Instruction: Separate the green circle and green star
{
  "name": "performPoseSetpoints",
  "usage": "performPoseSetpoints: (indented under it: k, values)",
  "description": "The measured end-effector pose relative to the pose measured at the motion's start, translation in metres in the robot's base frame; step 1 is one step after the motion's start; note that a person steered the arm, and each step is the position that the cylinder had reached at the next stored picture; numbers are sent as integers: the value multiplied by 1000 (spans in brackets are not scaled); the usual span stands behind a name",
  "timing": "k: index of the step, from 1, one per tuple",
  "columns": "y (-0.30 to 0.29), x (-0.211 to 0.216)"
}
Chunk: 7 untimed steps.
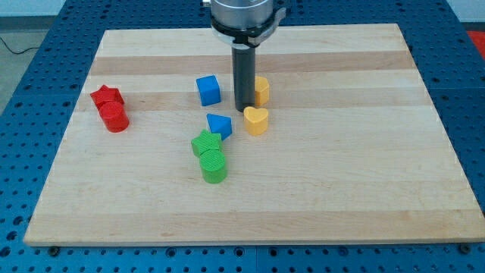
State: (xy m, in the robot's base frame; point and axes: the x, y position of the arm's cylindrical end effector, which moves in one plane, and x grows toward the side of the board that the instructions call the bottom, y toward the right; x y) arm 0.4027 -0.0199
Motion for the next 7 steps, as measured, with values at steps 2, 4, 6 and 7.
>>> performPoseSetpoints:
  k: [2, 4, 6, 7]
  values:
    - [5, 58]
    - [22, 125]
    - [-14, 155]
    - [-66, 126]
